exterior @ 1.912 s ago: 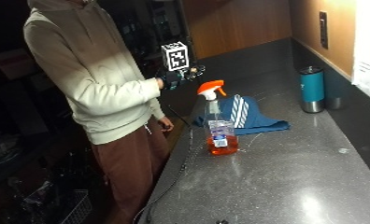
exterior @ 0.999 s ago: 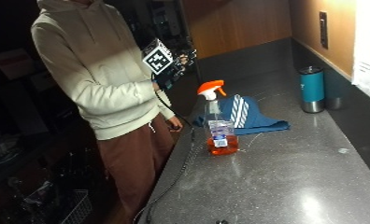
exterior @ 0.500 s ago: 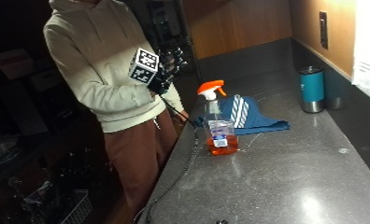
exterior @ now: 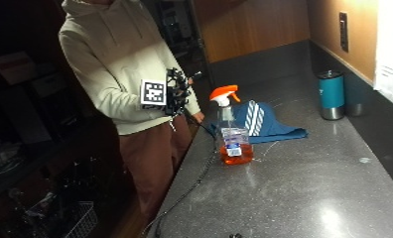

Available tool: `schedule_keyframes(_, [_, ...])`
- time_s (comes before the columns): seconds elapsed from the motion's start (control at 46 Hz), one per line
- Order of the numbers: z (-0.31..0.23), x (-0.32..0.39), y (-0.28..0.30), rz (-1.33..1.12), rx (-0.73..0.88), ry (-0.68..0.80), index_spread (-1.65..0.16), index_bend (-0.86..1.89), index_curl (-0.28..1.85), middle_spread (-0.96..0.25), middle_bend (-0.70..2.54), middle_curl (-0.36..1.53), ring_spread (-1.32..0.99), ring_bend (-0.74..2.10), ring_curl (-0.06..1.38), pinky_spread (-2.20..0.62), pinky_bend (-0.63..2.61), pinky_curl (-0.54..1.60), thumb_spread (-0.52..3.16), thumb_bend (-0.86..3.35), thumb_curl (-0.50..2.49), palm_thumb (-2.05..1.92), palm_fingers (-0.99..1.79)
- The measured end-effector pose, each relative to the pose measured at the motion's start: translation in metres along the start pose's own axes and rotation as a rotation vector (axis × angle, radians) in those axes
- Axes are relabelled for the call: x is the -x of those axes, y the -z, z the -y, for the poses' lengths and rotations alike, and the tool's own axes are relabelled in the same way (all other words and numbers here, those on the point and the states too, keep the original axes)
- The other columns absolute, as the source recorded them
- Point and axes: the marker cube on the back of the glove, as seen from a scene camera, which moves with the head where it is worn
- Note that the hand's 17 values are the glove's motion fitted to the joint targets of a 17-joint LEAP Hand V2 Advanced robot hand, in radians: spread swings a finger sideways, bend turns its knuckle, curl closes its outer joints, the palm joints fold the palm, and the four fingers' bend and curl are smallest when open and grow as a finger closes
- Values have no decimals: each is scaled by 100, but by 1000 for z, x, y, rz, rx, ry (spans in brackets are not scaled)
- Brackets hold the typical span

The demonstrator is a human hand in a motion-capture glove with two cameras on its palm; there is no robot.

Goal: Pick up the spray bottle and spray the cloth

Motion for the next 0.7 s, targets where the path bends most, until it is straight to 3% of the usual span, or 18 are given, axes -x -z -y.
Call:
schedule_keyframes(0.217, [-4,-25,-13,75,-36,-106,-32,12,23,0,21,32,2,36,27,19,39,35,100,-3,40,67,4])
schedule_keyframes(0.326, [12,-43,-27,103,-238,-236,-31,12,22,1,21,32,3,38,28,19,39,35,99,-3,40,67,4])
schedule_keyframes(0.521, [1,-64,-50,161,-195,-237,-29,13,22,2,21,33,3,39,28,19,41,35,97,-3,40,65,4])
schedule_keyframes(0.695, [11,-78,-77,190,-198,-477,-28,13,22,2,20,33,3,40,29,19,41,35,94,-3,40,65,4])
